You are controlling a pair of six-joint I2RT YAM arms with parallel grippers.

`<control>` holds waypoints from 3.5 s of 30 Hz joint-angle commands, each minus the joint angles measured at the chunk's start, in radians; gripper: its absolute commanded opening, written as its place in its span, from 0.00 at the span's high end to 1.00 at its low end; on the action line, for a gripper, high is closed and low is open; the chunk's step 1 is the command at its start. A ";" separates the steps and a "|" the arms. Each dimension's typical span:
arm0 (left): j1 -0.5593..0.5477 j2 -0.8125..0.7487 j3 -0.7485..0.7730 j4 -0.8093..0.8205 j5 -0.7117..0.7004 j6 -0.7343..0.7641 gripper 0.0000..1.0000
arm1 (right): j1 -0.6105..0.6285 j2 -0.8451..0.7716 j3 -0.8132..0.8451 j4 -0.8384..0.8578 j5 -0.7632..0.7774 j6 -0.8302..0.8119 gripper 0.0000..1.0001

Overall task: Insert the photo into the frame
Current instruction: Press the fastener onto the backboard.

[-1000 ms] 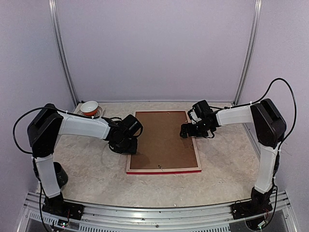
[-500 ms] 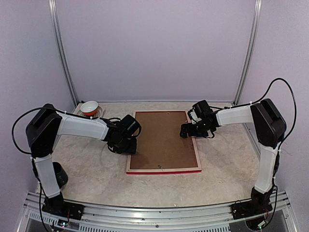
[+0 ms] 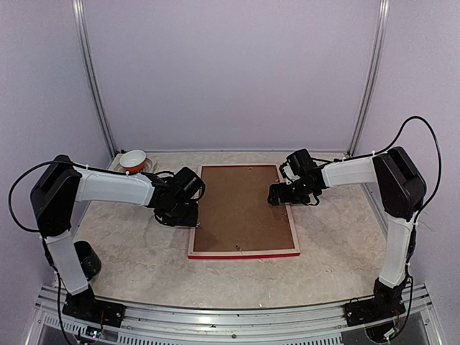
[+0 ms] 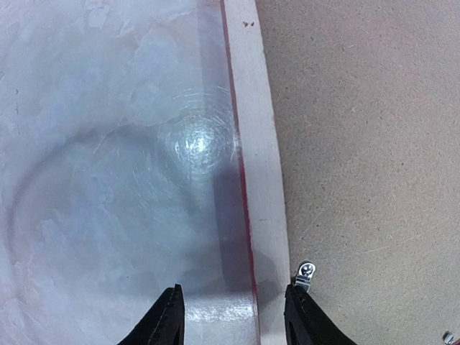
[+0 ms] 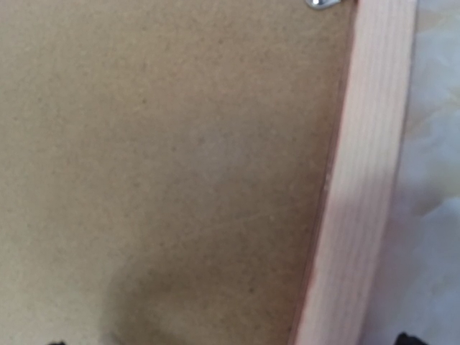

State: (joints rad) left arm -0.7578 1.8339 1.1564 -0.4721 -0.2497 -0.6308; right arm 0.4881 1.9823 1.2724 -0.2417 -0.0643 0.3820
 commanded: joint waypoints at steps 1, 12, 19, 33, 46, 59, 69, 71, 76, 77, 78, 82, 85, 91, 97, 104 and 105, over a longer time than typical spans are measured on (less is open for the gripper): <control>0.006 -0.022 0.019 -0.033 -0.029 0.015 0.52 | 0.002 -0.011 0.002 -0.003 0.008 -0.005 0.01; -0.004 0.031 0.045 -0.009 0.012 0.032 0.51 | 0.004 -0.016 -0.004 -0.002 0.011 -0.006 0.01; -0.009 0.054 0.070 -0.013 0.015 0.035 0.49 | 0.004 -0.015 -0.004 0.001 0.006 -0.005 0.01; -0.015 0.092 0.072 -0.046 0.005 0.030 0.50 | 0.003 -0.014 0.000 -0.003 0.005 -0.006 0.01; -0.025 0.014 0.080 -0.044 -0.030 0.028 0.50 | 0.003 -0.010 0.004 -0.005 0.003 -0.008 0.01; -0.026 0.070 0.105 -0.094 -0.046 0.033 0.50 | 0.002 -0.012 0.003 -0.005 0.008 -0.011 0.01; -0.029 0.087 0.091 -0.089 -0.031 0.033 0.50 | 0.003 -0.009 0.004 -0.001 0.007 -0.010 0.01; -0.029 0.089 0.089 -0.085 -0.028 0.033 0.50 | 0.003 -0.008 0.003 -0.001 0.007 -0.010 0.01; -0.029 0.099 0.089 -0.075 -0.016 0.033 0.50 | 0.002 -0.011 -0.001 0.000 0.008 -0.010 0.01; -0.029 0.102 0.089 -0.074 -0.016 0.033 0.50 | 0.002 -0.011 -0.002 -0.001 0.008 -0.009 0.01; -0.029 0.106 0.088 -0.073 -0.018 0.034 0.50 | 0.002 -0.012 -0.002 -0.001 0.008 -0.008 0.01; -0.029 0.121 0.082 -0.077 -0.032 0.034 0.50 | 0.002 -0.014 -0.003 0.000 0.009 -0.009 0.01; -0.029 0.132 0.078 -0.077 -0.033 0.034 0.50 | 0.003 -0.017 -0.008 0.001 0.009 -0.010 0.01; -0.029 0.125 0.068 -0.075 -0.028 0.031 0.50 | 0.002 -0.016 -0.008 0.002 0.009 -0.010 0.01; -0.029 0.074 0.053 -0.034 -0.013 0.028 0.50 | 0.003 -0.019 -0.008 0.006 -0.002 -0.011 0.01; -0.021 0.003 0.057 -0.011 -0.029 0.037 0.49 | 0.003 -0.066 -0.019 0.027 -0.032 -0.027 0.01; -0.018 0.004 0.061 -0.024 -0.028 0.035 0.49 | 0.003 -0.066 -0.015 0.024 -0.027 -0.026 0.01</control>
State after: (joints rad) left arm -0.7822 1.8908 1.2114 -0.4873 -0.2703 -0.6006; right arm 0.4881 1.9709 1.2610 -0.2344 -0.0853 0.3710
